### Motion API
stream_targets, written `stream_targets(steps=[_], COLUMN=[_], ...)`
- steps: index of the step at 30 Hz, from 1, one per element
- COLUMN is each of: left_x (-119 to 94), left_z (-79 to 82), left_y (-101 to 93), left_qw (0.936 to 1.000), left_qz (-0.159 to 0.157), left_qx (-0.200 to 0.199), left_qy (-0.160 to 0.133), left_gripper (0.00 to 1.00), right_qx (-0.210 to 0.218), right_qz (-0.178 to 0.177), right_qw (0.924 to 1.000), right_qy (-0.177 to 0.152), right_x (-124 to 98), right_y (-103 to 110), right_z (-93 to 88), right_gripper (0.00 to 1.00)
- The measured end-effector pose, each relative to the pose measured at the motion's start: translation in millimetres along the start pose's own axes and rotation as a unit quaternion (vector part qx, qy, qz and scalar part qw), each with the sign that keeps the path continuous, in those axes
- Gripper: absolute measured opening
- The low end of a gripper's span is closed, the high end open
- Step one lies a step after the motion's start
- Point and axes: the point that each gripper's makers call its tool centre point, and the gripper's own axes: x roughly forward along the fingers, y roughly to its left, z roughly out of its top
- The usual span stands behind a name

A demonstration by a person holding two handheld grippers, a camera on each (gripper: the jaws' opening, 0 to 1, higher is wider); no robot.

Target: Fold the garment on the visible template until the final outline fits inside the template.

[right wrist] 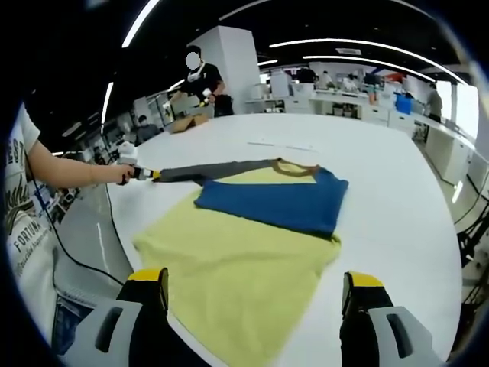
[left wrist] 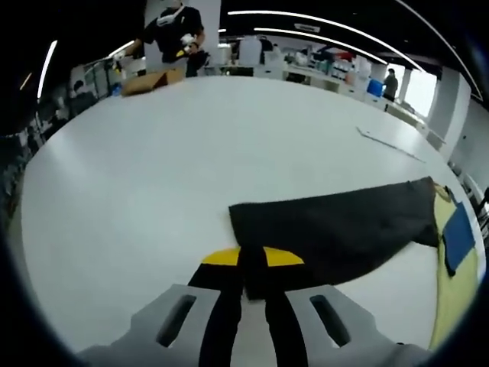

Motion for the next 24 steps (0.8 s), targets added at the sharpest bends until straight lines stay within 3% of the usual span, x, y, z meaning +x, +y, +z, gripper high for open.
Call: stream_targets(steps=[7,11,13,24], left_x=[2,2,2,6], left_z=[3.8,16.2,24.0,12.8], left_y=[0.4,10.2,11.8,8.6], left_qw=[0.9999,0.9994,0.9986,0.9986], left_qz=[-0.007,0.01,0.004,0.0], left_qx=[0.009,0.017,0.035,0.05], left_qy=[-0.001,-0.028,-0.039,-0.016], left_gripper=[0.02,0.0,0.0,0.0], right_qx=[0.002,-0.007,-0.01,-0.009], right_qz=[0.004,0.01,0.013,0.013], right_qw=[0.9998,0.9994,0.9993,0.9997], right_qy=[-0.022,-0.032,-0.032,-0.021], right_x=[0,-2,-2,2], right_y=[0,3,4,4], right_z=[8.9,14.0,14.3,8.4], right_gripper=[0.96,0.98,0.99,0.98])
